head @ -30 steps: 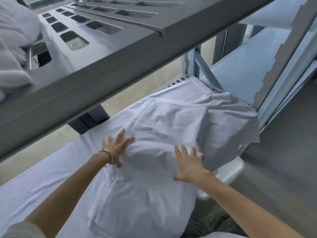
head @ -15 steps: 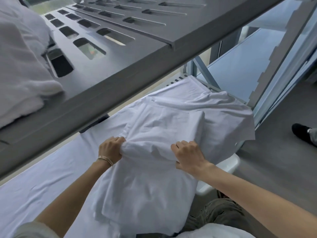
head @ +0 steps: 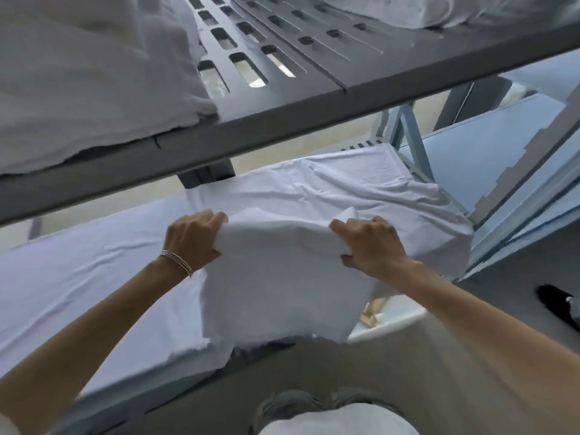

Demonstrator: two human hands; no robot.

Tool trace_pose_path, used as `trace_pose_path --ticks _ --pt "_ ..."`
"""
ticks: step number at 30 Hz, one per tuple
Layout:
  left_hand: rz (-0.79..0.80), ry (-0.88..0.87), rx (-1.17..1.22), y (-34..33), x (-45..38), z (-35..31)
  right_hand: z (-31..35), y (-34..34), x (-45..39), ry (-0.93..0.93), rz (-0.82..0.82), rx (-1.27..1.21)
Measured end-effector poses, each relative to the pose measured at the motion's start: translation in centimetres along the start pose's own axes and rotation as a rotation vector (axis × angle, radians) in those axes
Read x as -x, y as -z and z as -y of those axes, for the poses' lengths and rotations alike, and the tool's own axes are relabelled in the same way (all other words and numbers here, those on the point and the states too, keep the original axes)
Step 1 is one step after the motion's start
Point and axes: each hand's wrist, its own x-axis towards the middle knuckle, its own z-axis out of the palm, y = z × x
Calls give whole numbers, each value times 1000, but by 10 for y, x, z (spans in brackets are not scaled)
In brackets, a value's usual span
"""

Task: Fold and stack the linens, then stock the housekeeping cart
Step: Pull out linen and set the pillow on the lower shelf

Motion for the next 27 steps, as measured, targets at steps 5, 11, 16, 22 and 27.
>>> trace_pose_path --ticks 5,11,16,22,27 --pt "187 210 65 49 55 -47 -23 38 24 279 17 20" --pt "250 395 141 95 103 -119 -53 69 69 485 28 21" --pt "58 352 5 107 106 -134 -70 73 61 553 -108 32" --pt "-187 145 -405 126 50 -78 -63 92 -11 540 -419 143" --pt "-458 87 -415 90 16 -56 -68 52 -59 428 -619 219"
